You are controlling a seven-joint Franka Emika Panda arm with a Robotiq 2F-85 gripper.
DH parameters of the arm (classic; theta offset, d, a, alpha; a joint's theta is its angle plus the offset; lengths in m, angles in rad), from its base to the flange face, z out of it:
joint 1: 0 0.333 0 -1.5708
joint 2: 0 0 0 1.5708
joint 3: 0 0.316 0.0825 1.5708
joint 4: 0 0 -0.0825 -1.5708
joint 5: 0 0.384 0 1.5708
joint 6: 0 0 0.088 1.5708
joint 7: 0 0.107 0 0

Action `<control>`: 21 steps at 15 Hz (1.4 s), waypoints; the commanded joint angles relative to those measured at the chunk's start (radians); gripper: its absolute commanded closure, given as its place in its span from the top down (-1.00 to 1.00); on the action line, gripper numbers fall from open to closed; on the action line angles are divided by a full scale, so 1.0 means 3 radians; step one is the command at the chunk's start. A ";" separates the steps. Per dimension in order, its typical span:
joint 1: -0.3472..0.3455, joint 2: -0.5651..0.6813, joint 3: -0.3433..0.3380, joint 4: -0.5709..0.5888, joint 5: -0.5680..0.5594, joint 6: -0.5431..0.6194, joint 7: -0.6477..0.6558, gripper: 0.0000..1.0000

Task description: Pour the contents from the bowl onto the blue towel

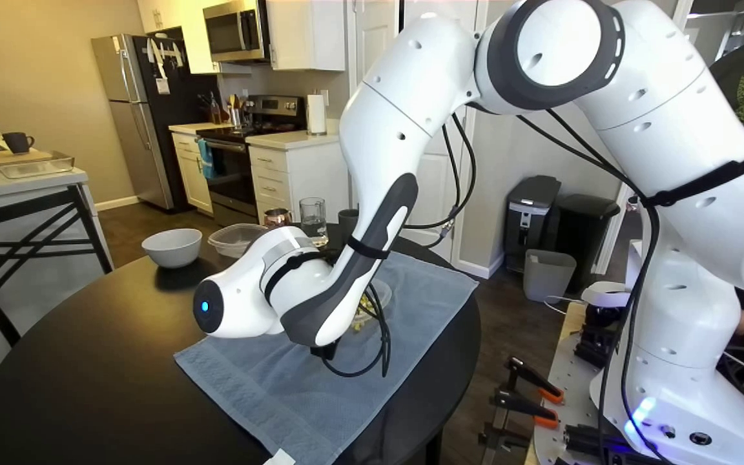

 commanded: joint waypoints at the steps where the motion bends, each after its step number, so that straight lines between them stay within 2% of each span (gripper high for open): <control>1: -0.0016 0.0001 -0.0030 -0.0051 -0.0033 0.0062 -0.0078 1.00; 2: -0.0022 -0.0001 -0.0035 -0.0058 -0.0038 0.0086 -0.0066 0.61; 6: -0.0028 -0.0016 -0.0055 -0.0067 -0.0047 0.0155 -0.0014 0.05; 14: -0.0053 -0.0051 -0.0064 -0.0094 -0.0030 0.0355 0.0004 -0.95; 21: -0.0066 -0.0099 -0.0084 -0.0095 -0.0009 0.0443 -0.0007 -0.98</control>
